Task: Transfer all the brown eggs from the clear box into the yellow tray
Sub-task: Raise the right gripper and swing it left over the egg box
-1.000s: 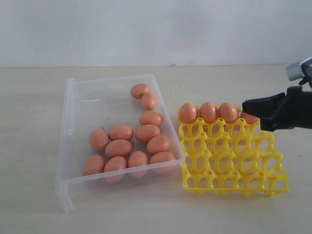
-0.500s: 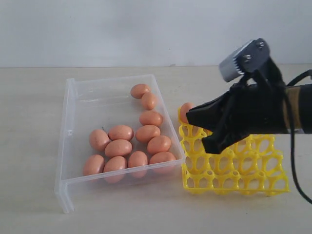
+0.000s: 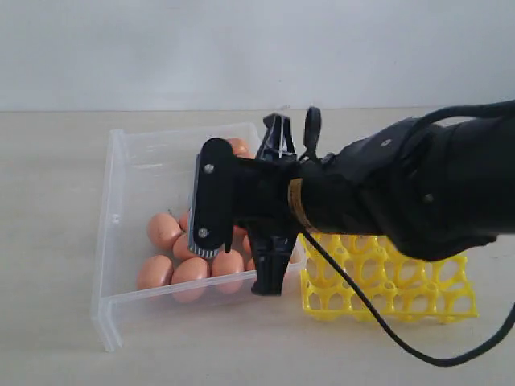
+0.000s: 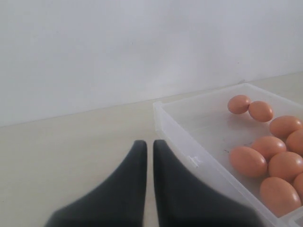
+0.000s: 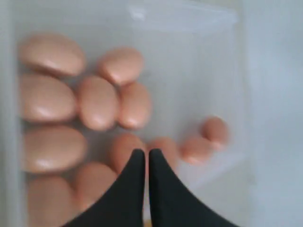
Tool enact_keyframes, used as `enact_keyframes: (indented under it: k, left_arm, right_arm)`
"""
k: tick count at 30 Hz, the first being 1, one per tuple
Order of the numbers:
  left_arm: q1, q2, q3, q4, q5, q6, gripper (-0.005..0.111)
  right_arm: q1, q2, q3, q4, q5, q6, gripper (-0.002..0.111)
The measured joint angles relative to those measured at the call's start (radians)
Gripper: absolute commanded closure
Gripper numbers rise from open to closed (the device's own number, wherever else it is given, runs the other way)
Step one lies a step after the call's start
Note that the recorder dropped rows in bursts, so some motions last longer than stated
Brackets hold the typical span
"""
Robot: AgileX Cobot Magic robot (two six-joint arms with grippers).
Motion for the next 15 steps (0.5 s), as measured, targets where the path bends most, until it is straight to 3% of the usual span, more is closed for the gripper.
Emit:
enact_keyframes:
  k: [3,5,6,7,9,11,15]
  left_arm:
    - [0.000,0.000,0.000,0.000,0.000,0.000,0.103]
    - [0.000,0.000,0.000,0.000,0.000,0.000,0.103]
    - [0.000,0.000,0.000,0.000,0.000,0.000,0.103]
    - [0.000,0.000,0.000,0.000,0.000,0.000,0.103]
    - [0.000,0.000,0.000,0.000,0.000,0.000,0.103]
    - [0.000,0.000,0.000,0.000,0.000,0.000,0.103]
    - [0.000,0.000,0.000,0.000,0.000,0.000,0.103]
  right_arm:
    - [0.063,0.042,-0.048,-0.002,0.446,-0.204,0.109]
    - [0.068,0.082,-0.127,0.026,0.666,-0.189,0.109]
    - [0.070,0.096,-0.194,0.140,0.710,-0.142,0.109]
    - [0.061,0.107,-0.263,0.339,0.713,-0.148,0.109]
    - [-0.010,0.145,-0.441,0.959,0.727,-0.415,0.109]
    - [-0.076,0.191,-0.536,1.337,0.813,-0.623,0.109]
    - [-0.178,0.294,-0.692,1.836,1.015,-0.889,0.105]
